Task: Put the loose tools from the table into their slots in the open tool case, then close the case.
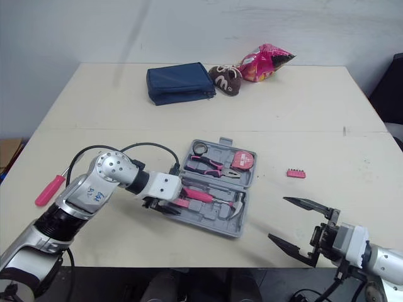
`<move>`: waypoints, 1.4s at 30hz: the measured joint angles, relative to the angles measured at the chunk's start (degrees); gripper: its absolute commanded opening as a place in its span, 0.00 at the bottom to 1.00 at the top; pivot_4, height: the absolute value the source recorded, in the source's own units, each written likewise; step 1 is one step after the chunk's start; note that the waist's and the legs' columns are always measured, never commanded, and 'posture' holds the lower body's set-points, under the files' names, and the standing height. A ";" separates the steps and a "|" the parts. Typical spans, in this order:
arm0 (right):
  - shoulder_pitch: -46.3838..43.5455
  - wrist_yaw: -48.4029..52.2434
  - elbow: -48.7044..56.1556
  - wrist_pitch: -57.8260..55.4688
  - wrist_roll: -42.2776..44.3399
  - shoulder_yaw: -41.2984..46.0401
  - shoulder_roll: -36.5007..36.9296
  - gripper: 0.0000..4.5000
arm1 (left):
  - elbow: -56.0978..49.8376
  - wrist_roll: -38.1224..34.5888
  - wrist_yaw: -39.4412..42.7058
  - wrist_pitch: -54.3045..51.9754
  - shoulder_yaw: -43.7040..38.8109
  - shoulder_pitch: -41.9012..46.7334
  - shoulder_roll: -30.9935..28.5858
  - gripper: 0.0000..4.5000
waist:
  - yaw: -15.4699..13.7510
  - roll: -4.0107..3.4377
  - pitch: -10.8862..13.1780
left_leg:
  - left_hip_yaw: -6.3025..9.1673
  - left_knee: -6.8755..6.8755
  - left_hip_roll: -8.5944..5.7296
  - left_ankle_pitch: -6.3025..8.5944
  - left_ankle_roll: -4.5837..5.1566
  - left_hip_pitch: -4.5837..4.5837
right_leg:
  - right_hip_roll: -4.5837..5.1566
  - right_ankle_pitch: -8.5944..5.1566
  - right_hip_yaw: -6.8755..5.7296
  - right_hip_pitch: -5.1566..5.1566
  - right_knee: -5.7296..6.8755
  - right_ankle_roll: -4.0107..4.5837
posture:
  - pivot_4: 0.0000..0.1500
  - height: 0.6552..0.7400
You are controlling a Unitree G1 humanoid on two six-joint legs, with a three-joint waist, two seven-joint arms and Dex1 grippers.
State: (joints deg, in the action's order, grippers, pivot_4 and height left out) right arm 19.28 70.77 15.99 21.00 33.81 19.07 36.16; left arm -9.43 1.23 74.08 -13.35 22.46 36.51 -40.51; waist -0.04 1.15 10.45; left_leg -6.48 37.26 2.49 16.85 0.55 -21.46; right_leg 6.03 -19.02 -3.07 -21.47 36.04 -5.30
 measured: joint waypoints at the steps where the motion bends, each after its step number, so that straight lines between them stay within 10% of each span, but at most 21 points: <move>1: 0.06 -0.33 0.65 -0.65 0.02 -0.08 0.21 1.00 | -0.99 -1.36 0.29 0.43 -1.17 -0.17 -0.20 0.67 | 0.04 0.00 0.00 | 0.00 0.00 0.01 0.00 -0.01 0.00 | 0.00 0.00 0.00 0.00 0.00 0.00 | 1.00 1.00; 7: 0.82 -3.14 5.87 -5.36 0.25 -0.15 1.91 1.00 | -2.97 -6.25 -0.10 3.40 -8.35 -4.19 -3.01 0.67 | 0.21 -0.01 0.00 | -0.08 -0.01 0.14 0.03 -0.05 0.07 | -0.15 -0.01 0.05 0.00 0.02 0.01 | 1.00 1.00; 16: 1.13 -5.07 8.61 -8.97 0.78 -0.02 2.54 1.00 | 6.14 -10.03 -2.35 8.97 -13.61 -12.44 -2.55 0.01 | 0.10 -0.01 0.00 | -0.11 0.02 0.14 0.09 -0.03 0.06 | -0.15 0.00 0.06 -0.02 0.01 0.01 | 1.00 1.00; 42: -1.24 -7.59 10.76 -14.65 0.54 0.41 3.86 1.00 | 7.15 -4.54 -6.91 4.40 -7.77 -10.68 -0.86 0.01 | 0.05 -0.78 -0.68 | -0.15 -0.05 0.15 0.22 0.14 0.31 | -0.22 0.00 0.17 0.13 0.08 0.02 | 1.00 1.00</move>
State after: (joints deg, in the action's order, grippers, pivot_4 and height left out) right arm 18.04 63.18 26.75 6.35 34.35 19.49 40.02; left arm -2.29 -3.31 67.17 -8.95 14.69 25.83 -41.36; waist 0.01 0.36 9.77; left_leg -6.63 37.21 2.63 17.07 0.69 -21.14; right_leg 5.81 -19.02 -2.90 -21.34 36.11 -5.28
